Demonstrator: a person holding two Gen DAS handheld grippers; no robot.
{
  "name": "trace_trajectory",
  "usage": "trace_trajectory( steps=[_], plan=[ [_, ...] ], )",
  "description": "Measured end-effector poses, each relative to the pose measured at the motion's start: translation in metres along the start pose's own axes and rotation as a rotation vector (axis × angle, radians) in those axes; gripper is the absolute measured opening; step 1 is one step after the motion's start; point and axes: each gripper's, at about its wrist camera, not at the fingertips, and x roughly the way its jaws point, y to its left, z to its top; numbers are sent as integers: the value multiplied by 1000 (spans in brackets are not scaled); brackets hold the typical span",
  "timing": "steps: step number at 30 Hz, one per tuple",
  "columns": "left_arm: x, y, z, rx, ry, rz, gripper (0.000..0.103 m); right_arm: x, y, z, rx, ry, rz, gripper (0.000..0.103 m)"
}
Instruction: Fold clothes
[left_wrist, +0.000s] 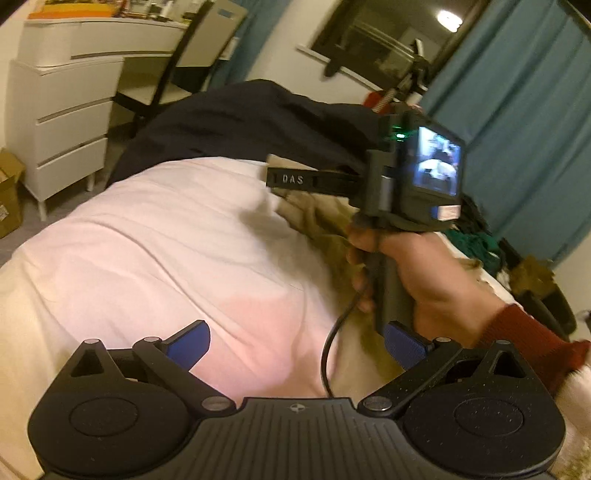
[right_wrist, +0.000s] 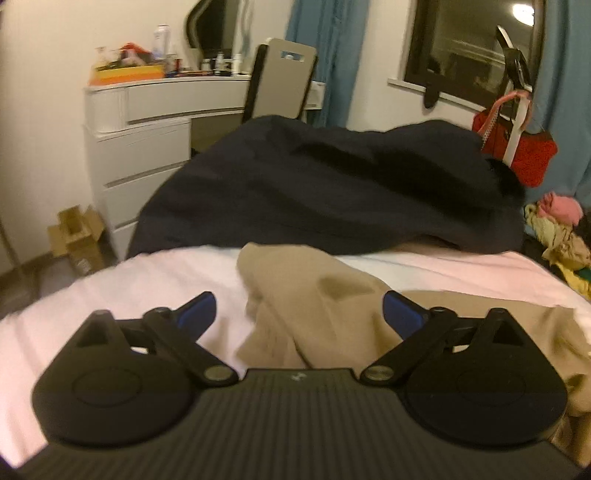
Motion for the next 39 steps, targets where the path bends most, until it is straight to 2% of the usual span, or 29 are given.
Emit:
trace_trajectory(
  steps=[4,6,10,13,15,19,23,26,29,31,32,33,36,39],
  plan=[
    [14,-2,-4,32,30,7,102,30,-3,-7,44,35,-34,59],
    [16,-4,-5,46,28,5,102,23,-7,-6,69,9,-69,11],
    [12,-1,-2,-3,-13,-45,102,-24,-34,4,142,-139,-92,10],
    [9,0,1,-56,-41,-84,102,-75,-73,13,241,-245,-124,10],
    [5,-6,0,-48,-59,-102,102,-107,-109,14,309,-298,-153,10],
    [-4,-23,-4,16,-96,-133,102,-153,-183,-2,436,-344,-242,10],
    [-7,-42,-12,76,-114,-155,102,-166,-252,-50,596,-298,-336,10],
    [1,-54,-20,134,-94,-141,102,-162,-290,-89,704,-240,-383,11],
    [12,-63,-24,173,-74,-120,102,-153,-311,-121,790,-182,-357,16],
    [20,-69,-26,191,-60,-119,102,-153,-312,-133,776,-159,-329,46],
    [24,-73,-28,204,-53,-120,102,-154,-309,-135,749,-153,-321,79],
    [27,-76,-29,220,-45,-121,102,-158,-302,-134,706,-152,-318,94],
    [32,-86,-34,271,-28,-123,102,-181,-284,-129,634,-182,-285,92],
    [34,-92,-40,308,-11,-134,102,-217,-262,-124,602,-213,-290,92]
  ],
)
